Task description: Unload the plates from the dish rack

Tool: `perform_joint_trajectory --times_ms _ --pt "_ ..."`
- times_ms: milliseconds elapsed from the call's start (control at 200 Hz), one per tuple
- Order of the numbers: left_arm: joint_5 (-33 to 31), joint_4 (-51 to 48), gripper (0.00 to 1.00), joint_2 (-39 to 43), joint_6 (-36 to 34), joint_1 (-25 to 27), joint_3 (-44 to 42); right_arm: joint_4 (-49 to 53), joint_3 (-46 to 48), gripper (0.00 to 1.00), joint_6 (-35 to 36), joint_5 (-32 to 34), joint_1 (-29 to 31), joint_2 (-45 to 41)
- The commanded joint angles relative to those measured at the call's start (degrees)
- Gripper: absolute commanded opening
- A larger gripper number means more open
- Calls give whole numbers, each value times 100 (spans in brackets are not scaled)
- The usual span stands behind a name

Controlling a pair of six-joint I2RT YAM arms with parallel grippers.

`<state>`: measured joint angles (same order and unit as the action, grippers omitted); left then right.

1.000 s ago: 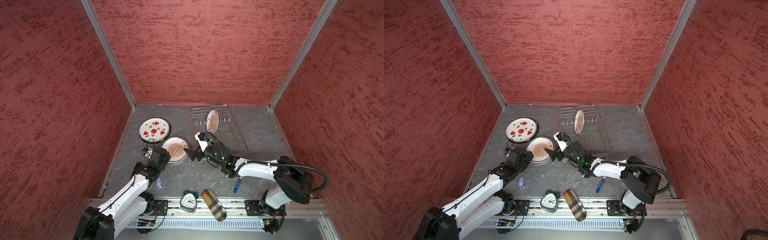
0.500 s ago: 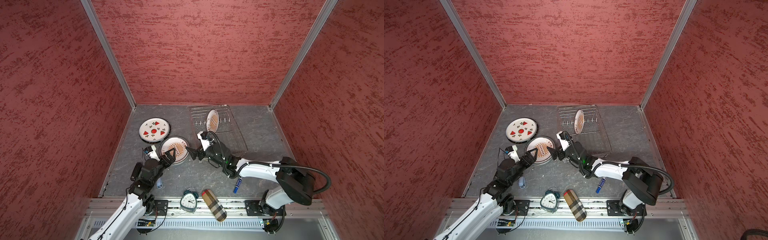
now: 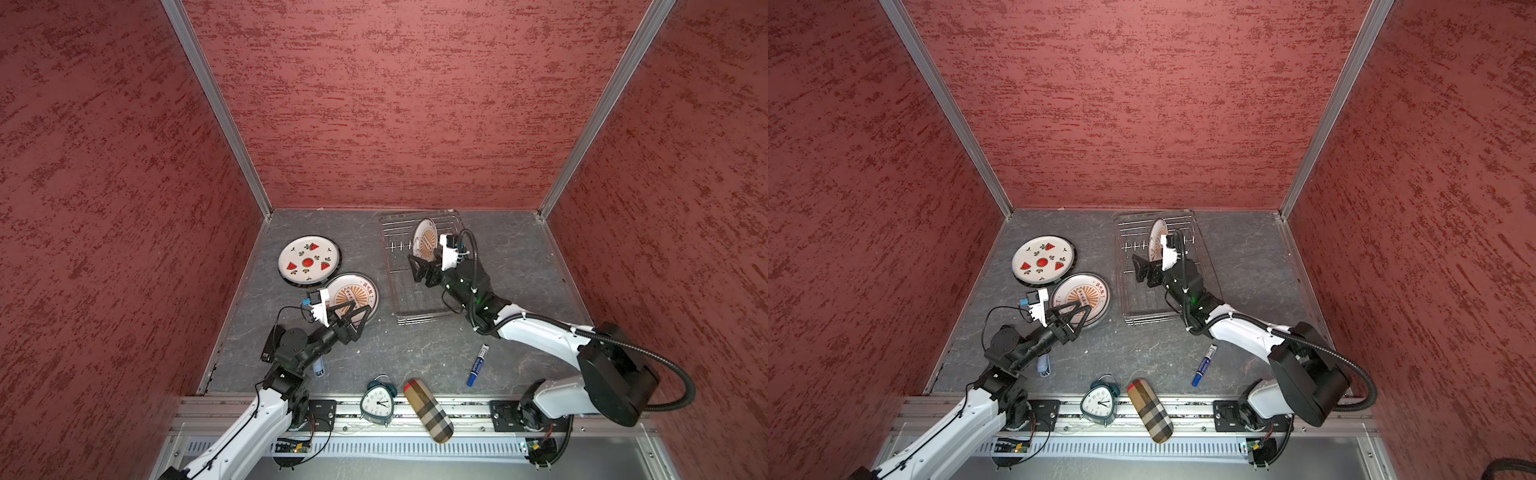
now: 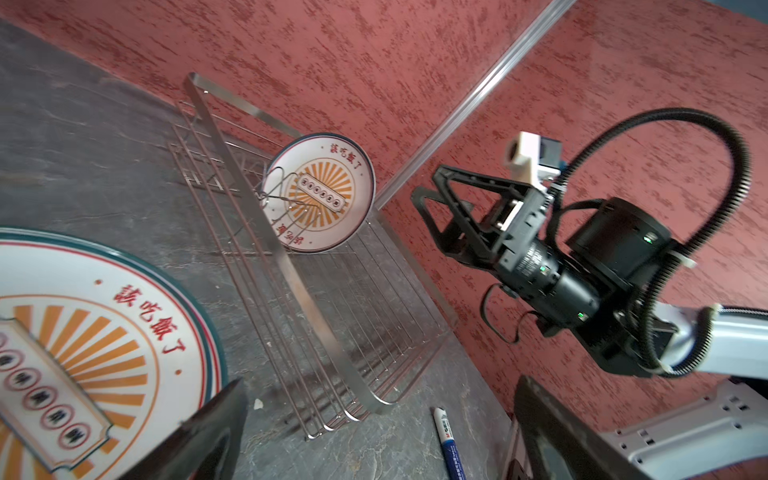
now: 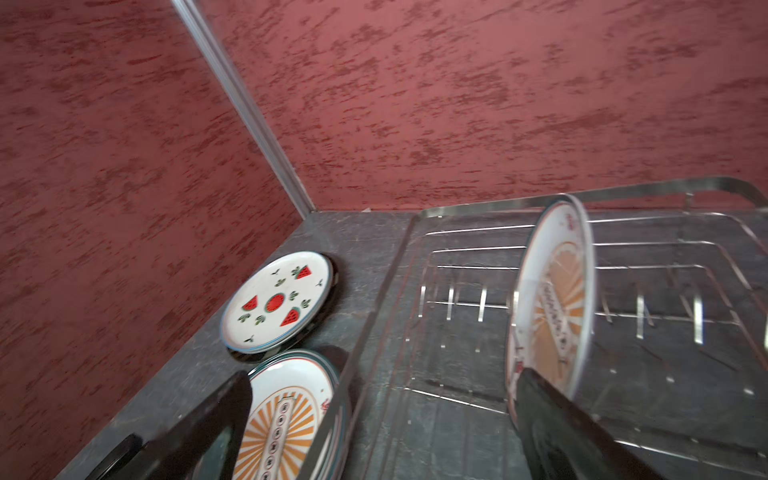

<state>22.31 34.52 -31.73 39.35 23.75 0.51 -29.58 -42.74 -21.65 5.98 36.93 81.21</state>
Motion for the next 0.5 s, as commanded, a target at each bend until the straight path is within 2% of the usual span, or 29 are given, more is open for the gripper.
perform_joint_trajectory --times_ms 0,105,215,301,416,491 --pt "490 922 99 -257 -255 76 -25 869 -492 99 -276 512 -233 52" --pt "466 1073 99 -429 -357 151 -7 1530 -1012 99 -152 1092 -313 404" --pt "100 826 99 -343 -467 269 3 1930 -1482 95 -39 1485 -318 785" --pt "-255 587 99 -185 -465 336 -28 2320 -1944 85 24 1791 -322 1171" --pt "-214 376 100 9 -580 375 17 2932 -2543 59 36 2210 -335 1670" --pt "-187 283 99 149 -611 394 19 3221 -2828 56 10 2356 -357 1884"
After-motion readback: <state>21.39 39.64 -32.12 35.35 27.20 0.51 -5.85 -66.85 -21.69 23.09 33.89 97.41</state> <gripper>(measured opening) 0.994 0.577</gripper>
